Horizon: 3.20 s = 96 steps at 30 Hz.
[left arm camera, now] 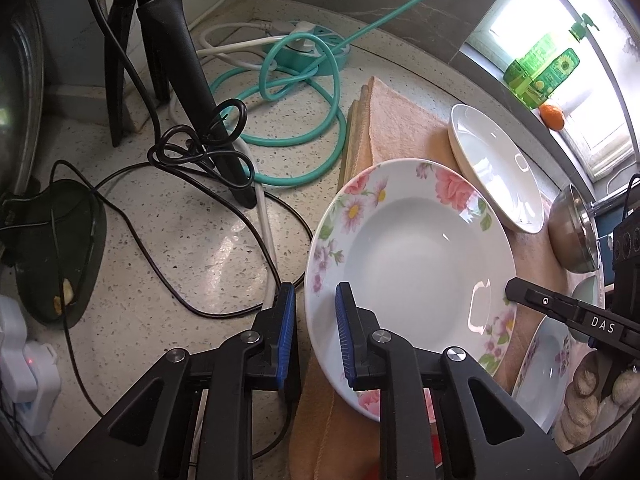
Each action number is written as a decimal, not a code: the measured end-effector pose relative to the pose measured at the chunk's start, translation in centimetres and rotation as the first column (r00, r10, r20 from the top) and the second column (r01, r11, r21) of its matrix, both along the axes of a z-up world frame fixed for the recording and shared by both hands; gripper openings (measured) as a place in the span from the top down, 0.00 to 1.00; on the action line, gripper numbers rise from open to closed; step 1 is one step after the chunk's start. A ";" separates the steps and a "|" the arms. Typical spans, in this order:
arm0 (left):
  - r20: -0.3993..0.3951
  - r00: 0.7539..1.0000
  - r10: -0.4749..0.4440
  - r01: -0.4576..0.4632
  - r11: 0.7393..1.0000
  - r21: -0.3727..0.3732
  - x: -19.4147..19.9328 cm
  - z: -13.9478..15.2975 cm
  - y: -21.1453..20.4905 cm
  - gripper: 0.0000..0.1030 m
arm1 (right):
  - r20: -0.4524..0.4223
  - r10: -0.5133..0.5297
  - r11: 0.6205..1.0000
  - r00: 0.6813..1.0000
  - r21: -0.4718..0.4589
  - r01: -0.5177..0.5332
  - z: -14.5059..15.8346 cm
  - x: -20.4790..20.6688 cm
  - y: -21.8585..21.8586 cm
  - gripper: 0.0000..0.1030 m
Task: Organize plates and bowls
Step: 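Lift the pink-flowered deep plate by its rim with both tools, then carry the deep plate and lower it onto the white pink-rose plate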
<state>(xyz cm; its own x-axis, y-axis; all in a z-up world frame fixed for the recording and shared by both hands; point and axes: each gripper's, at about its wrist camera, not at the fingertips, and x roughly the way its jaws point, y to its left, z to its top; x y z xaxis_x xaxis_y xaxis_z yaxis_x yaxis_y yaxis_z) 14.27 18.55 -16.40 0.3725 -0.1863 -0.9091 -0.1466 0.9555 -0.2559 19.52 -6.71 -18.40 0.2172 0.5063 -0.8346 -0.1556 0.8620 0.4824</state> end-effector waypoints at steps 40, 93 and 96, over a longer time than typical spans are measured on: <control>0.018 1.000 0.006 -0.006 0.999 -0.032 -0.3 0.5 0.7 0.92 | -0.016 0.003 1.000 1.000 -0.012 -0.003 -0.1 0.0 0.4 0.93; 0.118 0.992 -0.038 0.051 0.993 -0.111 -2.8 5.5 -6.0 0.92 | 0.022 -0.070 0.996 0.997 0.054 0.068 4.0 -4.2 -8.3 0.93; 0.120 0.992 -0.038 0.053 0.991 -0.120 -3.5 5.8 -7.1 0.92 | 0.027 -0.074 0.996 0.997 0.055 0.072 4.4 -4.6 -9.2 0.93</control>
<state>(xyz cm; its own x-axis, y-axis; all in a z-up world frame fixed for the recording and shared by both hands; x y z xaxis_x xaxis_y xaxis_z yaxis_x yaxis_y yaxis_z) 10.77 11.47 -10.61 0.4640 -0.3127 -0.8288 -0.0658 0.9209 -0.3842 14.92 -15.95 -14.04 0.2787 0.5323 -0.7994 -0.1079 0.8444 0.5247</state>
